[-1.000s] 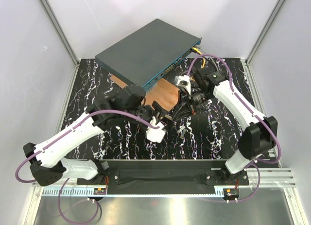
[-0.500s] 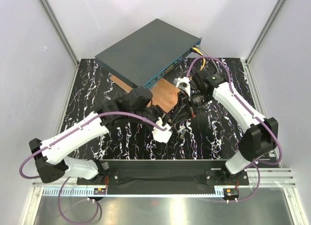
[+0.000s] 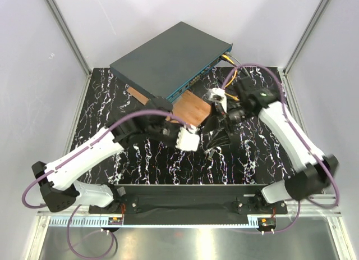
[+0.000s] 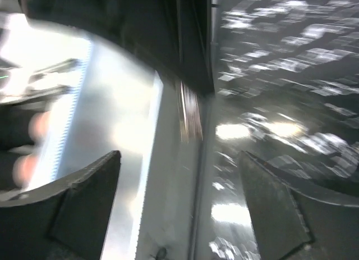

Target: Insert the plug into the switch port

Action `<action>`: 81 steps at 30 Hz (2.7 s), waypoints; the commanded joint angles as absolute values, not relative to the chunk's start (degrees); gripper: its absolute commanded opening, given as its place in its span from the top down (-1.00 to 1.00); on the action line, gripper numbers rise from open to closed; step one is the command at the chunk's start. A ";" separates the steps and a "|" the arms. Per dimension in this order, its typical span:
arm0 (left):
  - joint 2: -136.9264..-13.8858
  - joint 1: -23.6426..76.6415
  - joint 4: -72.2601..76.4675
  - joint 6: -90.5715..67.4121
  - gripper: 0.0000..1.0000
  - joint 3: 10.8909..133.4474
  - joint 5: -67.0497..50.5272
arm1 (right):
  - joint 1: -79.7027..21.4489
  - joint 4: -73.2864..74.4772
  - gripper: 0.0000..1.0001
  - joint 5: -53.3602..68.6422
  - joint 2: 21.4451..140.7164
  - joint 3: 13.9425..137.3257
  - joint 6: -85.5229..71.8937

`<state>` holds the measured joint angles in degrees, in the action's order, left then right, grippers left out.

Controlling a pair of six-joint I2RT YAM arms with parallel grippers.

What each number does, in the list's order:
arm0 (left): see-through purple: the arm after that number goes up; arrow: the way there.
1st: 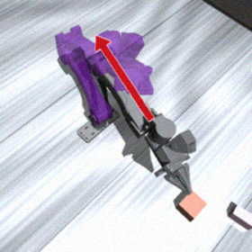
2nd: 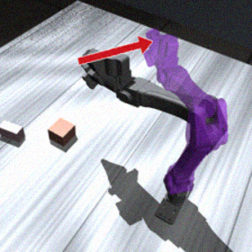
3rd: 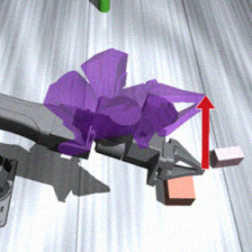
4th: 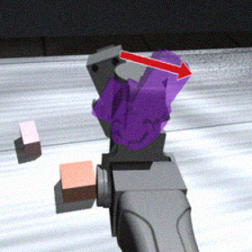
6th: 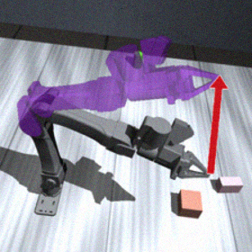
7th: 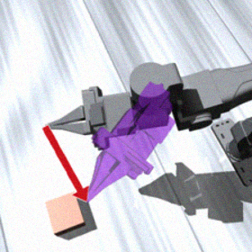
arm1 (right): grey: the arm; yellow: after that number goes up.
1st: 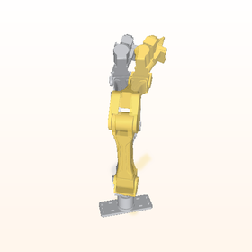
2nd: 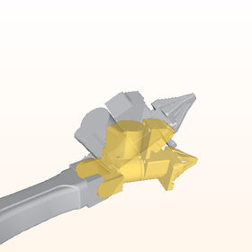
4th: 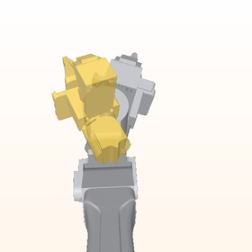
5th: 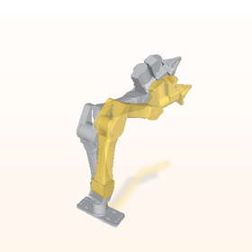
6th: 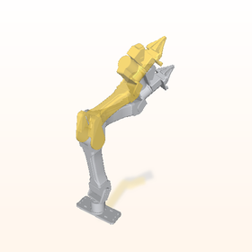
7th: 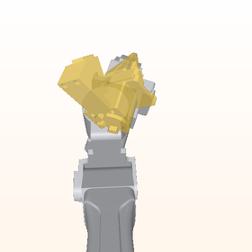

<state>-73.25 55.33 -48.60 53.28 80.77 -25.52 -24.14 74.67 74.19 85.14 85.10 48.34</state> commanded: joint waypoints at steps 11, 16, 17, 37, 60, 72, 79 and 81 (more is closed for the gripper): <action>-81.47 39.21 -50.28 -2.24 1.00 94.31 -53.77 | -21.53 36.50 -0.99 39.11 53.01 73.66 40.33; -78.76 39.02 -32.83 -18.08 1.00 87.38 -57.75 | -21.62 34.09 -0.99 46.66 48.95 72.23 45.17; -78.66 38.94 -31.13 -22.54 1.00 86.84 -58.18 | -22.06 35.58 -0.99 47.28 49.48 72.94 45.09; -82.27 39.02 -11.60 -44.12 1.00 82.44 -59.59 | -30.06 39.38 -0.10 44.56 53.70 73.65 54.41; -83.31 36.83 -22.62 -30.62 0.07 91.64 -58.54 | -31.82 34.28 1.00 35.26 56.51 74.79 44.67; -82.97 26.72 -41.12 -0.54 -0.14 111.36 -19.89 | -17.41 35.60 1.00 26.99 74.35 84.72 30.24; -84.64 26.54 -44.82 5.36 0.09 108.46 -10.90 | -17.31 33.23 1.00 22.06 81.20 87.54 25.41; -85.08 26.54 -44.56 6.06 0.15 107.58 -10.46 | -17.31 31.74 1.00 20.57 82.44 87.63 24.17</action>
